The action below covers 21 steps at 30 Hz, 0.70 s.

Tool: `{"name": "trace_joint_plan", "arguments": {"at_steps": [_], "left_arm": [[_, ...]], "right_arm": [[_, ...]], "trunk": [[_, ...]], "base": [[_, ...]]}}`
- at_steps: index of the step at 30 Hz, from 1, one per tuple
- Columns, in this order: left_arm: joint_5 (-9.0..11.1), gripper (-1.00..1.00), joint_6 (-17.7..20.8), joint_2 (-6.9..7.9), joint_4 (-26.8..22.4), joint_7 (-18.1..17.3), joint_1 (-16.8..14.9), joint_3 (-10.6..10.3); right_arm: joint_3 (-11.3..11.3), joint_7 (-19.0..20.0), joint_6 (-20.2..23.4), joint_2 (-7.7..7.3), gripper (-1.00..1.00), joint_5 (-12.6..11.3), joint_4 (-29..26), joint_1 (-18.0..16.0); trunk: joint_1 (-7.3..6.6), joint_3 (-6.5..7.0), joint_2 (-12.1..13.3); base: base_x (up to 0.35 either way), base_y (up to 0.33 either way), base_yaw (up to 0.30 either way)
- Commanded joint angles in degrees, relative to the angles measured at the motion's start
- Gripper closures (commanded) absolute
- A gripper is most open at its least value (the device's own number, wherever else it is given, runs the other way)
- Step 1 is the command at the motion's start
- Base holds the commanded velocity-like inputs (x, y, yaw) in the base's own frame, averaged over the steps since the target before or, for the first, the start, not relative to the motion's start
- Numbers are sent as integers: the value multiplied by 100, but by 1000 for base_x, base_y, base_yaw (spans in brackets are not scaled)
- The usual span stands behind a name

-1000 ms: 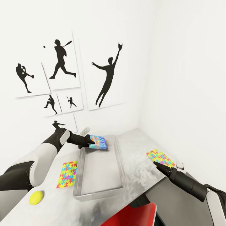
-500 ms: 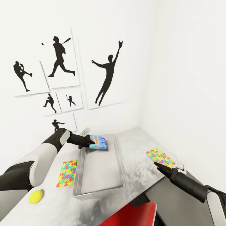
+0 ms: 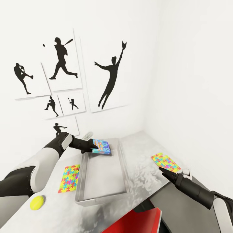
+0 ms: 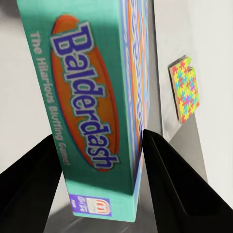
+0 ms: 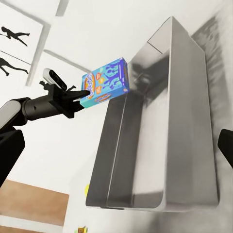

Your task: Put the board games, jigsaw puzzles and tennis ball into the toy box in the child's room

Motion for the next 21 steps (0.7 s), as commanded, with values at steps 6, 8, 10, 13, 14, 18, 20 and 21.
{"name": "trace_joint_plan", "arguments": {"at_steps": [6,8,10,13,14,18,20,21], "left_arm": [[50,100,40,-5,-1,11,-5,4],[50,100,40,-10,9,8,-5,3],[50,100,40,-13,13,7,-5,2],[50,100,40,-19,25,7,-5,-21],[50,100,40,-21,56,3,-5,-71],[50,100,40,-57,178,-6,-5,-352],[50,100,40,-92,202,-9,-5,-484],[50,100,40,-109,211,-10,-5,-540]], "right_arm": [[-6,36,21,0,-100,20,-1,-6],[-6,36,21,-1,-100,19,-1,-6],[-5,36,21,0,-100,21,-1,-6],[-9,36,21,-3,-100,20,-1,-6],[-11,36,21,-5,-100,19,-1,-6],[-9,36,21,-7,-100,19,-1,-6],[-11,36,21,-7,-100,19,-1,-6],[-12,36,21,-7,-100,19,-1,-6]], "trunk": [[4,-13,-13],[4,-13,-13],[4,-13,-13],[4,-13,-13],[4,-13,-13],[4,-13,-13],[4,-13,-13],[4,-13,-13]], "base": [[0,0,0],[0,0,0],[0,0,0],[0,0,0],[0,0,0],[0,0,0],[0,0,0],[0,0,0]]}}
